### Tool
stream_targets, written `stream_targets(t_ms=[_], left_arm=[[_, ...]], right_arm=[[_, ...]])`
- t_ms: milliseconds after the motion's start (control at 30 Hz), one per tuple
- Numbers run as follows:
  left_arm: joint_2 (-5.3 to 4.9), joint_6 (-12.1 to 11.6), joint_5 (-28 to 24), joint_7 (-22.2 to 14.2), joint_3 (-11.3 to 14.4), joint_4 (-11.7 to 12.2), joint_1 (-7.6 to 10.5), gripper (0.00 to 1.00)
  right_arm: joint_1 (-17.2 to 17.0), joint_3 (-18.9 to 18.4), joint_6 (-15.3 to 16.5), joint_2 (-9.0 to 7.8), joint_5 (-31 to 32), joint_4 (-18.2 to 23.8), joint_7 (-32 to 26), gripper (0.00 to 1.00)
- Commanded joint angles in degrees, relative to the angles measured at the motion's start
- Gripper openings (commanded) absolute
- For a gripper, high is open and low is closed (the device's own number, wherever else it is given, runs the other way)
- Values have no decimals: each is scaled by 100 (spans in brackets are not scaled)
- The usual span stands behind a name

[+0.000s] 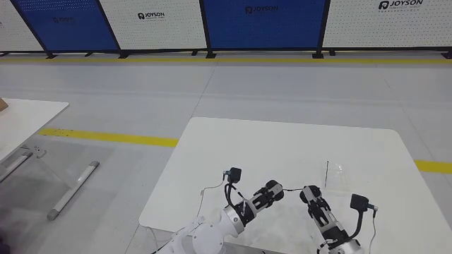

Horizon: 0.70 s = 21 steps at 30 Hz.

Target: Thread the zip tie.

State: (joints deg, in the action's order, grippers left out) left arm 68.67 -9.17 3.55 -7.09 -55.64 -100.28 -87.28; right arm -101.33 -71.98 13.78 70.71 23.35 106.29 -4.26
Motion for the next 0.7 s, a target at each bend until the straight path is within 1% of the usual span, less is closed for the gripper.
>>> stream_targets(t_ms=[0, 100, 200, 233, 267, 300, 367, 533, 567, 667], left_arm=[[1, -43, -37, -26, 5, 0, -2, 0], [-1, -68, -55, -42, -1, 4, -3, 0], [1, -44, -55, -9, -5, -1, -8, 0], [1, -23, -49, 0, -3, -4, -9, 2], [1, -3, -38, -2, -1, -5, -8, 8], [2, 14, -24, 0, 3, -7, -5, 20], [3, 29, -13, 8, 7, -10, -3, 22], [5, 38, 14, 35, 18, -12, -6, 22], [6, 45, 28, 26, 27, -3, -1, 20], [10, 49, 35, 33, 38, 11, 11, 8]], right_arm=[[9, 7, -16, 1, 2, -8, -13, 0], [18, 13, -24, 2, -1, -12, -16, 0], [19, 13, -15, 4, -11, -13, 4, 0], [17, 10, -11, 4, -15, -14, 10, 0], [16, 9, -8, 4, -17, -14, 11, 0], [15, 7, -7, 4, -19, -17, 12, 0], [17, 3, -5, 4, -24, -26, 13, 0], [20, 4, -4, 6, -34, -38, 21, 0], [20, 4, -6, 6, -35, -40, 24, 0], [17, 2, -7, 7, -36, -42, 31, 0]])
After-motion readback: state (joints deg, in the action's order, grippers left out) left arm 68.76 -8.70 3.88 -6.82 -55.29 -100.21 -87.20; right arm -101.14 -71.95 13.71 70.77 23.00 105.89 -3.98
